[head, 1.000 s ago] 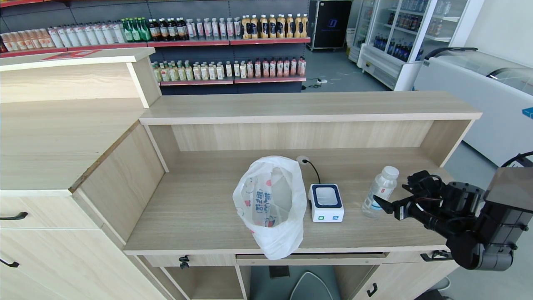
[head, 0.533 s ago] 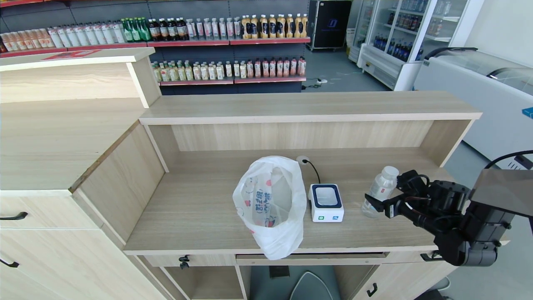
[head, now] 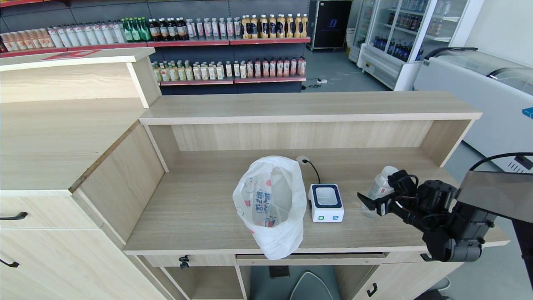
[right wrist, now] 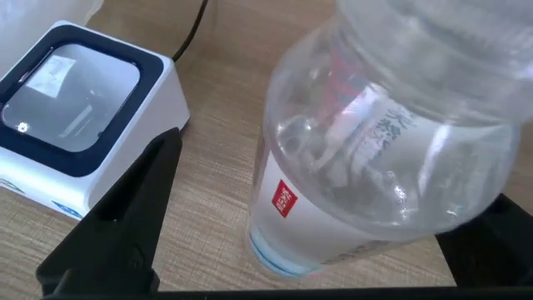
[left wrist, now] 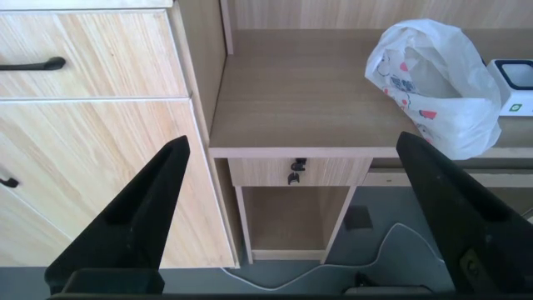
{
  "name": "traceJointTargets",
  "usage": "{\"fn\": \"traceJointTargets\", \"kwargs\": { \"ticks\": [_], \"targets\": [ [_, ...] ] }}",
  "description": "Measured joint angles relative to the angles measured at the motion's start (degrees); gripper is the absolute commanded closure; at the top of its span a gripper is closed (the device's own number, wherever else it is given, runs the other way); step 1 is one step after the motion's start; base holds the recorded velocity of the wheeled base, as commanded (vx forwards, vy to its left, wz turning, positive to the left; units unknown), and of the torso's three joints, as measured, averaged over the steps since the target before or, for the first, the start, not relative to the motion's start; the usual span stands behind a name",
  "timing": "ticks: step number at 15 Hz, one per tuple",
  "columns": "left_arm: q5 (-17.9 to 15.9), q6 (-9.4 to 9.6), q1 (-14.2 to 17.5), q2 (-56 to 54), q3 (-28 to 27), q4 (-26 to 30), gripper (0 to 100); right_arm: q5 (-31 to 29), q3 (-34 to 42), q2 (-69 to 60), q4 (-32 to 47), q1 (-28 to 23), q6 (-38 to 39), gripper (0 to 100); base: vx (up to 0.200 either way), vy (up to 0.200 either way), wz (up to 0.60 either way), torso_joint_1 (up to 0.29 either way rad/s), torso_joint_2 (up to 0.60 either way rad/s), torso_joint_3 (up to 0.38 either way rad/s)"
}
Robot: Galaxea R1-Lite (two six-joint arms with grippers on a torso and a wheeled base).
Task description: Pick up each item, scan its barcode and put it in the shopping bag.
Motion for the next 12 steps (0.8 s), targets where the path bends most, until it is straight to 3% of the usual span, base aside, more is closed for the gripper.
{"fn": "traceJointTargets", "kwargs": {
  "ticks": [9, 10, 12],
  "targets": [
    [0.0, 0.00, 0.0, 0.0, 0.0, 0.0, 0, 0.4, -3.2, 2.8, 0.4, 1.0, 0.2, 0, 0.000, 0.000, 0.00, 0.000, 0.00, 0.000],
    [0.0, 0.00, 0.0, 0.0, 0.0, 0.0, 0, 0.9, -3.5, 3.0, 0.4, 1.0, 0.2, 100, 0.000, 0.000, 0.00, 0.000, 0.00, 0.000],
    [0.0, 0.00, 0.0, 0.0, 0.0, 0.0, 0, 3.0, -4.0, 3.2, 0.3, 1.0, 0.3, 100, 0.000, 0.000, 0.00, 0.000, 0.00, 0.000]
  ]
}}
